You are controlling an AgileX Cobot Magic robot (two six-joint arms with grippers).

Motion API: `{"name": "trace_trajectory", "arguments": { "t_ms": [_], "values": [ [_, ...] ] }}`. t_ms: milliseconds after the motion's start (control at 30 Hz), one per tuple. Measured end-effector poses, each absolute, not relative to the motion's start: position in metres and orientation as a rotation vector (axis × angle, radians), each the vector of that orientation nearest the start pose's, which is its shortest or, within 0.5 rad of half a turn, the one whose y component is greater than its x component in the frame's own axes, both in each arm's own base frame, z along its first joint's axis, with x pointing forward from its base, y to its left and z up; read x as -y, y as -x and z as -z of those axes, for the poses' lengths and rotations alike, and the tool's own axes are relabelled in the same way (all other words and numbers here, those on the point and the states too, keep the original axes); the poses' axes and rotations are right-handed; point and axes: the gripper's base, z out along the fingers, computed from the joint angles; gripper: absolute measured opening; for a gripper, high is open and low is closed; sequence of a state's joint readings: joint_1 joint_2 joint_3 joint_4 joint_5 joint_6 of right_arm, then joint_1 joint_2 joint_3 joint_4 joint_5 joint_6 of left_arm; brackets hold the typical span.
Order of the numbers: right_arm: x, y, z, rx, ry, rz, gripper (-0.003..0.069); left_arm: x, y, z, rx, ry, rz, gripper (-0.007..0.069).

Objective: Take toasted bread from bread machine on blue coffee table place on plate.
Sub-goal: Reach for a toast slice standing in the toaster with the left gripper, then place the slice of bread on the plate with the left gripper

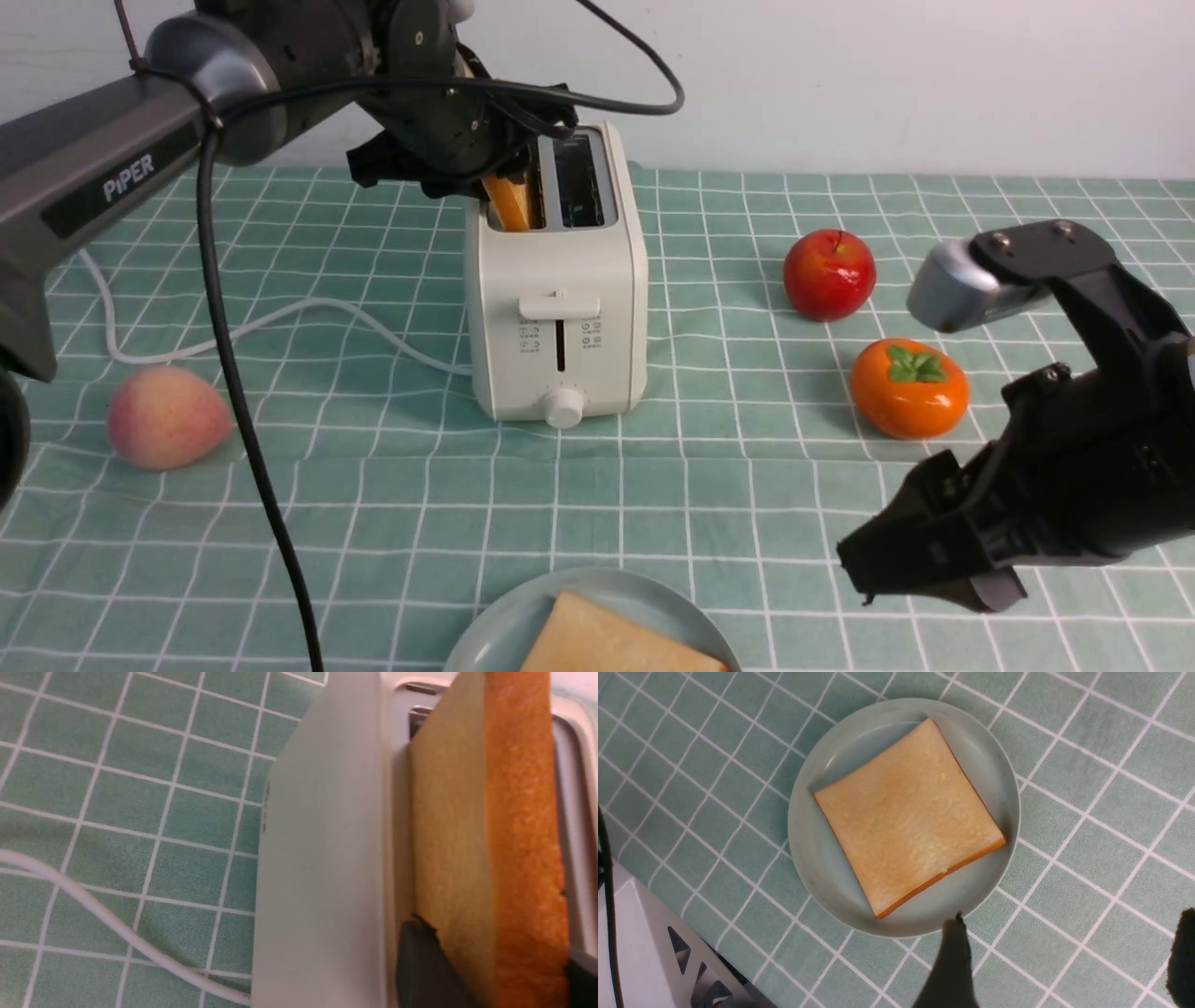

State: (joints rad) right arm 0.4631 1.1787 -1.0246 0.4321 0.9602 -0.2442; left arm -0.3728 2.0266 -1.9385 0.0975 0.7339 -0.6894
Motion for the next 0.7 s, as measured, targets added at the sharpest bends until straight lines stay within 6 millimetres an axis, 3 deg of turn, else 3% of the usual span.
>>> {"name": "trace_trajectory", "arguments": {
  "t_ms": [100,267,400,467,533,567,600,667,700],
  "values": [
    [-0.129,-0.189,-0.333,-2.486,0.710,-0.629,0.0568,0.164,-0.437,-0.341,-2.288,0.305,0.425,0.0138],
    [-0.128,-0.189,-0.332,-2.486,0.718,-0.608,0.0568,0.150,-0.406,-0.390,-2.247,0.210,0.365,0.0103],
    [-0.126,-0.191,-0.331,-2.485,0.735,-0.561,0.0568,0.137,-0.371,-0.420,-2.287,0.109,0.322,0.0097],
    [-0.124,-0.192,-0.330,-2.484,0.754,-0.511,0.0568,0.133,-0.340,-0.433,-2.330,0.003,0.371,0.0097],
    [-0.122,-0.193,-0.330,-2.481,0.763,-0.482,0.0568,0.133,-0.319,-0.432,-2.365,-0.081,0.438,0.0097],
    [-0.122,-0.193,-0.330,-2.480,0.763,-0.481,0.0568,0.134,-0.318,-0.432,-2.365,-0.091,0.449,0.0097],
    [-0.121,-0.194,-0.330,-2.471,0.768,-0.456,0.0568,0.137,-0.301,-0.423,-2.403,-0.174,0.546,0.0097],
    [-0.120,-0.195,-0.330,-2.459,0.769,-0.434,0.0568,0.139,-0.290,-0.414,-2.426,-0.259,0.605,0.0095],
    [-0.120,-0.197,-0.331,-2.440,0.764,-0.421,0.0568,0.143,-0.277,-0.395,-2.466,-0.348,0.705,0.0094]
  ]
}}
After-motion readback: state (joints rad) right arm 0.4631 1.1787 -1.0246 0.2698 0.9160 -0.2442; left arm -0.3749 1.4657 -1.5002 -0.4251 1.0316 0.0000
